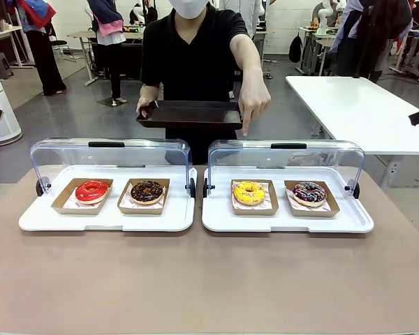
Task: Provide the desired donut to the person.
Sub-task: Pick up and lift the Paper togo box containing the Donut pointed at by the person.
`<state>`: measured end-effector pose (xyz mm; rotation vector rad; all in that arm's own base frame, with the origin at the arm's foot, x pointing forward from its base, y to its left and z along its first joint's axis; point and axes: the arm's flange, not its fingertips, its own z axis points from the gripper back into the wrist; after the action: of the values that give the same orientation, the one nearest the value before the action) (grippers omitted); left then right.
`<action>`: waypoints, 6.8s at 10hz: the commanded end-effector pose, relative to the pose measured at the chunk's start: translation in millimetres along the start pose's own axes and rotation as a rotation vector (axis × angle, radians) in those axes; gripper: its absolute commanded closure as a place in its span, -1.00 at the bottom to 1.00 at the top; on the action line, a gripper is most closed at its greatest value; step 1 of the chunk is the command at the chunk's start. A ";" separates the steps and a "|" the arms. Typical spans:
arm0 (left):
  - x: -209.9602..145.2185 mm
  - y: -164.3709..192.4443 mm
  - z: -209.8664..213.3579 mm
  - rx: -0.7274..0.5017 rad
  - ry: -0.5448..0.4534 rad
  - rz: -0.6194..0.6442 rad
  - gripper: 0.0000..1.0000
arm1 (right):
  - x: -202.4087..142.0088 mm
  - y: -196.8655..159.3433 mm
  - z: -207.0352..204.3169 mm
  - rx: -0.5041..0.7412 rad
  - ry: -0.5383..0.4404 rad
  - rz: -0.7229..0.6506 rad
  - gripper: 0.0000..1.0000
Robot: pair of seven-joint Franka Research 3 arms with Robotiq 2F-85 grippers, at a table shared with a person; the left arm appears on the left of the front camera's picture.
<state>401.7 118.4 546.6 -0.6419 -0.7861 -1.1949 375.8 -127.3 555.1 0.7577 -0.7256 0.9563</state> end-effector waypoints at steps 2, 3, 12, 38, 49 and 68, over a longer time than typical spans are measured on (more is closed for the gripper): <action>0.6 0.0 0.1 -0.002 -0.014 0.000 -1.00 | 0.8 -0.2 -0.8 0.005 -0.007 0.005 -1.00; 0.6 0.0 0.1 -0.002 -0.014 0.000 -1.00 | 0.0 0.0 0.0 0.000 0.000 0.000 -1.00; 0.6 0.0 0.1 -0.002 -0.014 0.000 -1.00 | 107.9 49.0 -251.4 0.063 0.820 0.280 -1.00; 0.6 0.0 0.1 -0.002 -0.014 0.000 -1.00 | 49.2 27.7 -388.6 -0.049 0.881 0.471 -1.00; 0.6 0.0 0.1 -0.002 -0.014 0.000 -1.00 | 40.2 21.9 -401.3 -0.035 0.918 0.452 -1.00; 0.6 0.0 0.1 -0.002 -0.014 0.000 -1.00 | 5.1 -40.7 -426.4 -0.054 0.945 0.473 -1.00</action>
<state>402.3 118.3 546.4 -0.6415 -0.7832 -1.1946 495.4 207.6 327.7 0.0214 -0.0843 1.5475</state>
